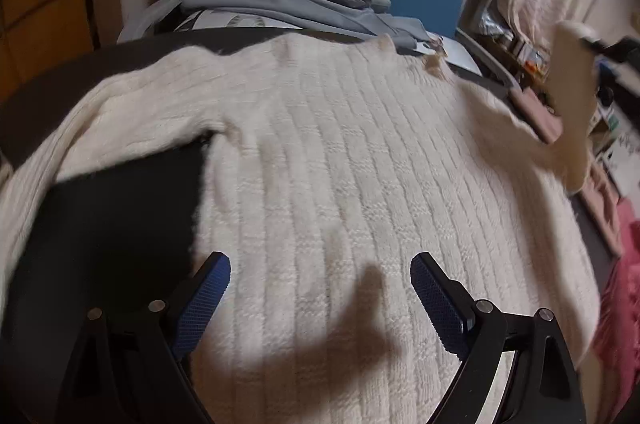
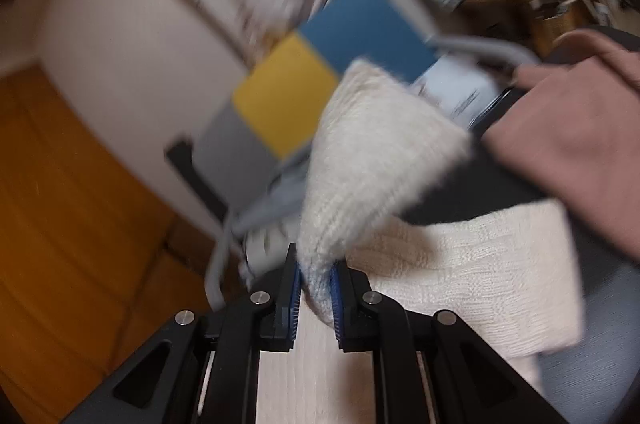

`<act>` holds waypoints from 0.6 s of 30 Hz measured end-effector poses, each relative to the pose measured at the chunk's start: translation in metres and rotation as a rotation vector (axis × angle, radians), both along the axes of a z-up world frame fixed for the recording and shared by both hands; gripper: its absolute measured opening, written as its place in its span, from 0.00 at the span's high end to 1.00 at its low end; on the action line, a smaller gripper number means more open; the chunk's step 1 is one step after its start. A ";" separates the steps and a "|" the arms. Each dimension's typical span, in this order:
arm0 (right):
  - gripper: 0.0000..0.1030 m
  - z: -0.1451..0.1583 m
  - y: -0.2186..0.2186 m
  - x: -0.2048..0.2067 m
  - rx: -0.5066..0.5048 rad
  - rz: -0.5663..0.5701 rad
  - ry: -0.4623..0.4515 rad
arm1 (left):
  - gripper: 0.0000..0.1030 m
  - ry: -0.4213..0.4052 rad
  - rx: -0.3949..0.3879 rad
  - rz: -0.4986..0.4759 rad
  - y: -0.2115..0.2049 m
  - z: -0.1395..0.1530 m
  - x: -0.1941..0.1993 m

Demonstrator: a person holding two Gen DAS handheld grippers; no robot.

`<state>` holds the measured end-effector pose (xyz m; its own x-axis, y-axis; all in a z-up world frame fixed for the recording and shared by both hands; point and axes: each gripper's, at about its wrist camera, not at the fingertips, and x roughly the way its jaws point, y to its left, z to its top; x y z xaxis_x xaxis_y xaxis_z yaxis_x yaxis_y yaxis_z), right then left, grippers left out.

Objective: Fold clothes

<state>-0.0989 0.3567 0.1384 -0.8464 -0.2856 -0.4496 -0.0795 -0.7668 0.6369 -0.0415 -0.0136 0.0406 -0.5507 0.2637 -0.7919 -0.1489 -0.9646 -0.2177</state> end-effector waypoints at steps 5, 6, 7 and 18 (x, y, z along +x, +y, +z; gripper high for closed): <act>0.88 -0.064 -0.083 -0.030 0.104 0.177 -0.135 | 0.10 -0.004 0.052 0.035 -0.017 0.008 -0.006; 0.88 -0.075 -0.095 -0.031 0.134 0.202 -0.157 | 0.10 -0.004 0.058 0.041 -0.019 0.009 -0.008; 0.88 -0.086 -0.106 -0.032 0.164 0.227 -0.179 | 0.10 -0.006 0.065 0.044 -0.021 0.009 -0.010; 0.72 -0.126 -0.139 -0.020 0.282 0.357 -0.245 | 0.10 -0.058 0.140 0.050 -0.007 0.006 -0.026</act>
